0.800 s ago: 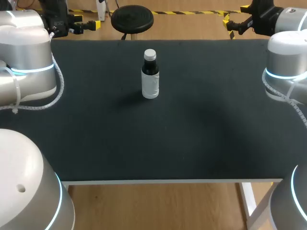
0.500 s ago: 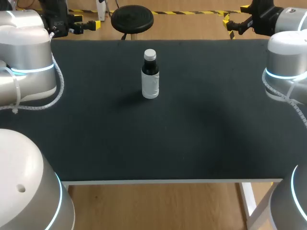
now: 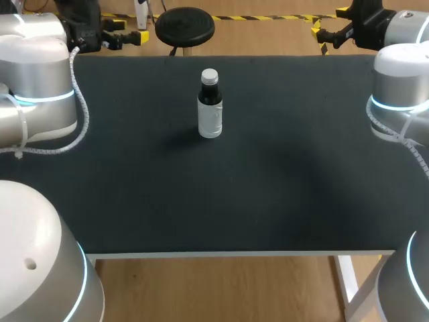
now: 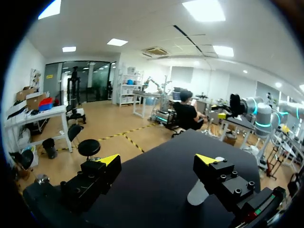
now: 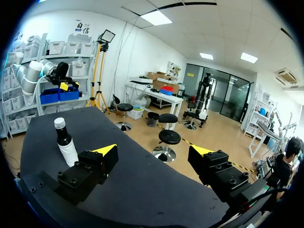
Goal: Unscrew the bottle cap
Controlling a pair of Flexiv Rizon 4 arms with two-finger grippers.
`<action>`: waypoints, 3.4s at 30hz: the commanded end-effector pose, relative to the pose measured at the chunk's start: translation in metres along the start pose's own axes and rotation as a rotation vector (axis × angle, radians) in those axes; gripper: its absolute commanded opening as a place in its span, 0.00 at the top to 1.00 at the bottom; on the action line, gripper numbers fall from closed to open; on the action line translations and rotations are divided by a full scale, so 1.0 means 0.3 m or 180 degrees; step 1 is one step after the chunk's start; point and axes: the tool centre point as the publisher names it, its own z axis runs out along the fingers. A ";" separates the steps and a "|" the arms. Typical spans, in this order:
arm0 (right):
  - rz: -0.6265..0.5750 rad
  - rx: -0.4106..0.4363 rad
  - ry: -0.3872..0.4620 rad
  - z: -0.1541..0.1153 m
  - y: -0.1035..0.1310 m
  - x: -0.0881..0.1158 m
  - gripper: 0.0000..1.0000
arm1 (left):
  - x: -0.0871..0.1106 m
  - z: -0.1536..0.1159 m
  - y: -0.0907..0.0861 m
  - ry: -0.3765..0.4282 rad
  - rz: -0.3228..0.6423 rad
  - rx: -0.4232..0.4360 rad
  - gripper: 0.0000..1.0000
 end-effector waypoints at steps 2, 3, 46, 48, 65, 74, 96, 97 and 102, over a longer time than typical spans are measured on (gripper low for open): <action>-0.0001 0.0007 0.0004 0.002 0.001 -0.002 0.00 | -0.001 0.034 0.000 0.0718 0.0318 -0.0081 0.00; -0.0001 0.0007 0.0004 0.002 0.001 -0.002 0.00 | 0.008 0.041 0.001 0.0778 0.0379 -0.0120 0.00; -0.0001 0.0007 0.0004 0.002 0.001 -0.002 0.00 | 0.286 0.209 0.224 0.2161 0.0800 0.0317 0.00; -0.0001 0.0007 0.0004 0.002 0.001 -0.002 0.00 | 0.301 0.218 0.234 0.2178 0.0802 0.0329 0.00; -0.0001 0.0007 0.0004 0.002 0.001 -0.002 0.00 | 0.421 0.286 0.294 0.2377 0.0690 0.0317 0.00; -0.0001 0.0007 0.0004 0.002 0.001 -0.002 0.00 | 0.463 0.316 0.300 0.2466 0.0718 0.0345 0.00; -0.0001 0.0007 0.0004 0.002 0.001 -0.002 0.00 | 0.545 0.390 0.320 0.2637 0.0707 0.0371 0.00; -0.0001 0.0007 0.0004 0.002 0.001 -0.002 0.00 | 0.546 0.392 0.321 0.2640 0.0705 0.0374 0.00; -0.0001 0.0007 0.0004 0.002 0.001 -0.002 0.00 | 0.554 0.405 0.323 0.2645 0.0678 0.0388 0.00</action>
